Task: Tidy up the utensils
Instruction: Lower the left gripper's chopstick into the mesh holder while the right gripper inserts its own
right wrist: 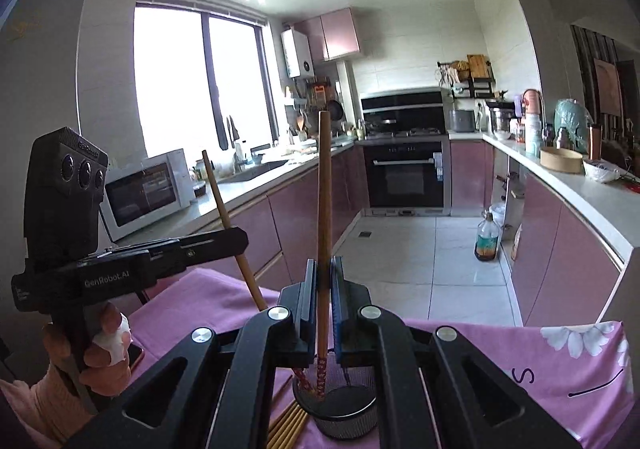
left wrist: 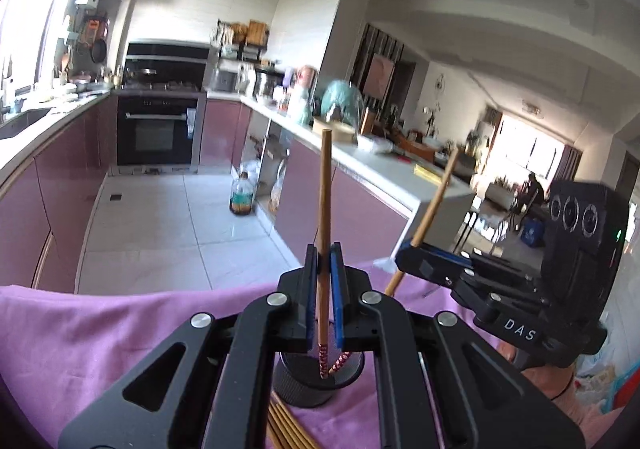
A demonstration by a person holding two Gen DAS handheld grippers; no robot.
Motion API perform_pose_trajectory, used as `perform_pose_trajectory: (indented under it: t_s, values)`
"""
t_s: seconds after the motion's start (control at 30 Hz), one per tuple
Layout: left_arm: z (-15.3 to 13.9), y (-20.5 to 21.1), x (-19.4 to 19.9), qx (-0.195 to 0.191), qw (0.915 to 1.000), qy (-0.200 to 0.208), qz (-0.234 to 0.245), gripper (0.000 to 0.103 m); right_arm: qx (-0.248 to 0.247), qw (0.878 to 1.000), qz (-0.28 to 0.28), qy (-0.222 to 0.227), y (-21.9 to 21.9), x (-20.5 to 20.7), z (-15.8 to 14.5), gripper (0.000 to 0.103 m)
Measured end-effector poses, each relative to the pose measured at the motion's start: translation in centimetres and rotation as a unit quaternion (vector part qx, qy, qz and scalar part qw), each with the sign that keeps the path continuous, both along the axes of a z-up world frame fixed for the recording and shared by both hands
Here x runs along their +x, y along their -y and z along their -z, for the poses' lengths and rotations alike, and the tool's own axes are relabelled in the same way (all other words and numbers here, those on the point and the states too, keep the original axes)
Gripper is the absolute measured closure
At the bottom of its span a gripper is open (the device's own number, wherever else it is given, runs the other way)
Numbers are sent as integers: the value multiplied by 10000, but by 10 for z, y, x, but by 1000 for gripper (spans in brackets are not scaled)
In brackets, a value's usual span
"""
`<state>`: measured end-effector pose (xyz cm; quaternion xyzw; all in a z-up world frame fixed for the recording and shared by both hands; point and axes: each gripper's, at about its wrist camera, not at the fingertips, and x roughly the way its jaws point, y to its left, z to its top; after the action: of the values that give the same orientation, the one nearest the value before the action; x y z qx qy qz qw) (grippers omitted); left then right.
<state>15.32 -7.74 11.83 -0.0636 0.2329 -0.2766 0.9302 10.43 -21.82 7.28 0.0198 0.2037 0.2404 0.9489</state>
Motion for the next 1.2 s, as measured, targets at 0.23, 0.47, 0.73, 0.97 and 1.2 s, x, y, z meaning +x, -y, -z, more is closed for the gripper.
perform_pose_trajectory:
  t_s: [0.23,0.47,0.73,0.97,1.2]
  values:
    - [54,20,20,461,9970,-603,166,96,-323,9968,-117,-728,-13,23,38,98]
    - [86,21,36,630,9950,-750,181,96,-481,9907,-130,-1266,-20,38,60,98]
    - [98,24,55,767,9935,-847,26,92,-469,9891,44,-1395,-21,48,66,95]
    - [102,16,47,759,9937,-814,-100,82,-345,9898,190,-1368,-16,49,66,90]
    - [96,0,26,720,9955,-504,-342,60,-144,9926,182,-1194,-10,35,61,75]
